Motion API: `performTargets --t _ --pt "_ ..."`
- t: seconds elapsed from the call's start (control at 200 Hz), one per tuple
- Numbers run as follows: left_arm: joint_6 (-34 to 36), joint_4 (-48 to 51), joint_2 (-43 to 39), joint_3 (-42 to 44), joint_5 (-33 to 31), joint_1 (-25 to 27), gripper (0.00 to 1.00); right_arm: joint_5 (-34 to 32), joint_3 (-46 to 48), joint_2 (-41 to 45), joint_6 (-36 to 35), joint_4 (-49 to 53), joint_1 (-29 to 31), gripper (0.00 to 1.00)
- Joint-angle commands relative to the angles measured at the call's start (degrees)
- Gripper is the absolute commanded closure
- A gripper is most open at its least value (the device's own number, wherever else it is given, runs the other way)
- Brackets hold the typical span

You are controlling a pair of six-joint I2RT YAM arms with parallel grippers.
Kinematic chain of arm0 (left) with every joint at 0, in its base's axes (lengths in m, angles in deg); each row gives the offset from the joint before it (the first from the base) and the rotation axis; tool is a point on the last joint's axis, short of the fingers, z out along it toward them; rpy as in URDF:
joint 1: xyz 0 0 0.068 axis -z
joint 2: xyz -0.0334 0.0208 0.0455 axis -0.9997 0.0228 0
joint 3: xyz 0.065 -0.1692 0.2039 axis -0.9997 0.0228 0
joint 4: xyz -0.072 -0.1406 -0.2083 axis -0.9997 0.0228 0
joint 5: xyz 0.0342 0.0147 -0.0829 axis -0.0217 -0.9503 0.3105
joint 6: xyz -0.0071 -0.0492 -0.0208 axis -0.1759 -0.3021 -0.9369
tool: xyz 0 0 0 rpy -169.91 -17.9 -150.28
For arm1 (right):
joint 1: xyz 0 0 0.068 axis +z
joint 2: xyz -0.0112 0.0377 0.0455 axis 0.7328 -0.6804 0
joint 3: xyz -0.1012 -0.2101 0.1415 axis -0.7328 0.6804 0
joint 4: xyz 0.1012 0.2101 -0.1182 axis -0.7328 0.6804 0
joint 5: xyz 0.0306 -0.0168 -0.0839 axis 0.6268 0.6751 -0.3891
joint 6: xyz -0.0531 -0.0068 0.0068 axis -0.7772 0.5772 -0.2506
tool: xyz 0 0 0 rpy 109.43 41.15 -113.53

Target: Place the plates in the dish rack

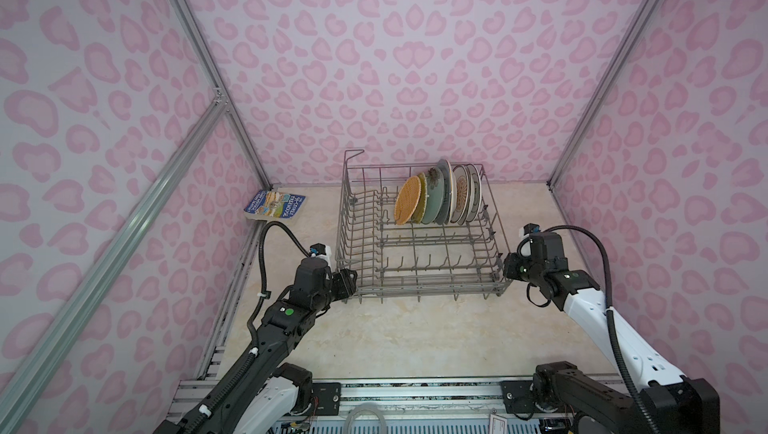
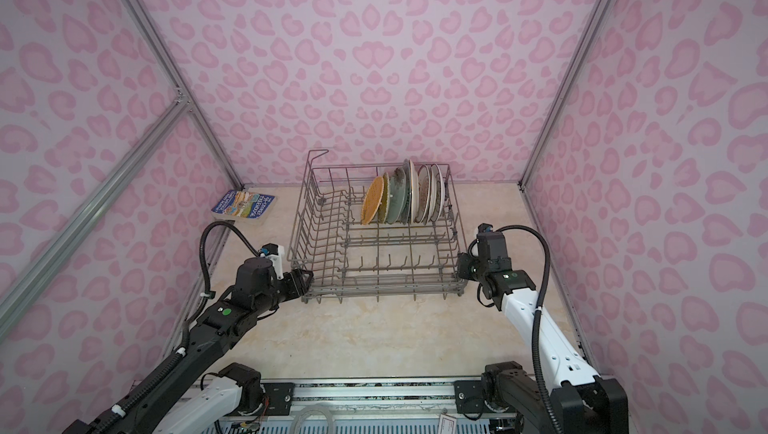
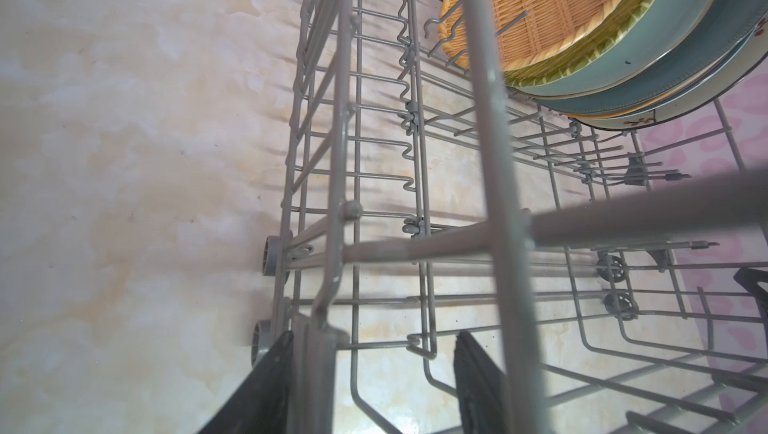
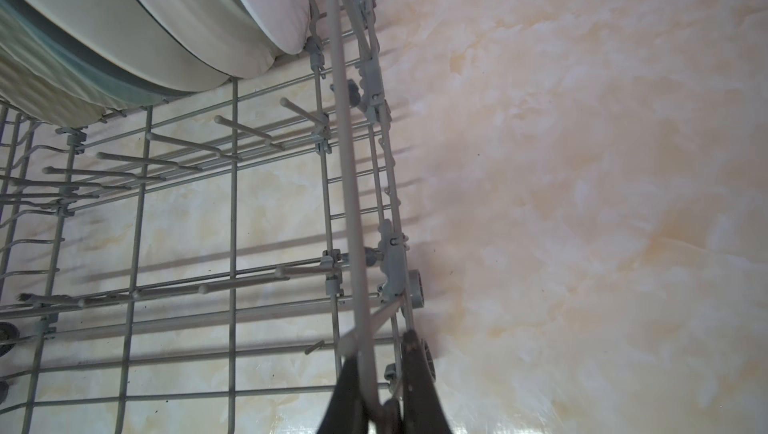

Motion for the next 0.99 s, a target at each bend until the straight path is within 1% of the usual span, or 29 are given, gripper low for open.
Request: performTargets --t 0.0,0.035,0.09,0.105,0.12,0.145,0.16,0.21,0.285,0.31,0.435,0.46,0.52,0.685,0.78,0.82,0.88,0.99 --pt "-2.4 0.5 -1.3 0.5 1.0 1.8 0.38 -2.3 1.9 2.8 8.0 2.3 -1.7 1.00" --pt "-2.6 0.8 -1.8 0.4 1.0 1.9 0.36 -1.8 2.5 3.7 8.5 1.9 -2.2 0.99" --pt "-2.8 1.7 -2.7 -0.1 0.5 1.9 0.31 -0.8 3.1 4.2 9.0 1.4 -2.8 0.92" --pt "-2.8 2.0 -3.1 -0.2 0.2 1.9 0.27 -0.8 3.1 4.3 9.1 1.3 -2.8 0.88" --pt "-2.8 2.3 -3.4 -0.4 -0.2 1.9 0.21 -0.7 3.0 4.3 9.3 1.4 -2.9 0.84" --pt "-2.9 2.8 -4.0 -0.7 -0.9 1.9 0.01 -0.7 3.0 4.2 9.4 1.6 -3.0 0.75" --pt "-3.0 3.2 -4.4 -0.8 -1.4 1.9 0.02 -0.6 2.9 4.2 9.5 1.7 -3.1 0.71" --pt "-3.0 4.0 -5.8 -1.1 -2.2 1.9 0.03 -0.1 2.9 4.4 9.9 1.7 -3.4 0.62" --pt "-2.2 5.6 -7.4 -2.3 -2.2 1.9 0.03 0.5 2.8 5.4 10.3 1.9 -3.9 0.41" --pt "-1.7 6.4 -7.7 -3.0 -2.2 1.9 0.03 0.5 2.6 6.0 10.4 2.2 -4.0 0.35" --pt "1.4 10.2 -8.6 -6.7 0.4 1.9 0.03 0.2 1.2 9.4 11.2 3.4 -4.4 0.10" --pt "2.2 11.0 -8.9 -7.4 1.2 1.9 0.03 0.2 0.6 10.1 11.4 3.8 -4.5 0.03" --pt "4.1 12.8 -9.5 -9.2 2.9 1.9 0.03 0.1 -0.6 11.4 11.6 4.8 -4.5 0.02" --pt "7.4 17.5 -12.8 -13.7 4.2 1.9 0.03 -0.9 -3.9 15.2 11.7 7.0 -4.9 0.02" --pt "8.8 15.2 -14.8 -15.9 8.7 1.9 0.03 0.2 -6.3 16.9 10.5 6.4 -4.9 0.02" --pt "8.7 13.8 -15.0 -17.3 9.1 1.8 0.03 -0.1 -7.8 16.7 10.1 6.3 -4.9 0.02" --pt "7.9 12.2 -14.4 -19.9 6.8 1.8 0.03 -1.1 -10.7 15.4 9.7 6.4 -4.9 0.02" --pt "6.1 8.4 -12.3 -22.6 -4.2 1.8 0.03 -5.6 -15.1 12.3 8.3 4.4 -5.1 0.02"
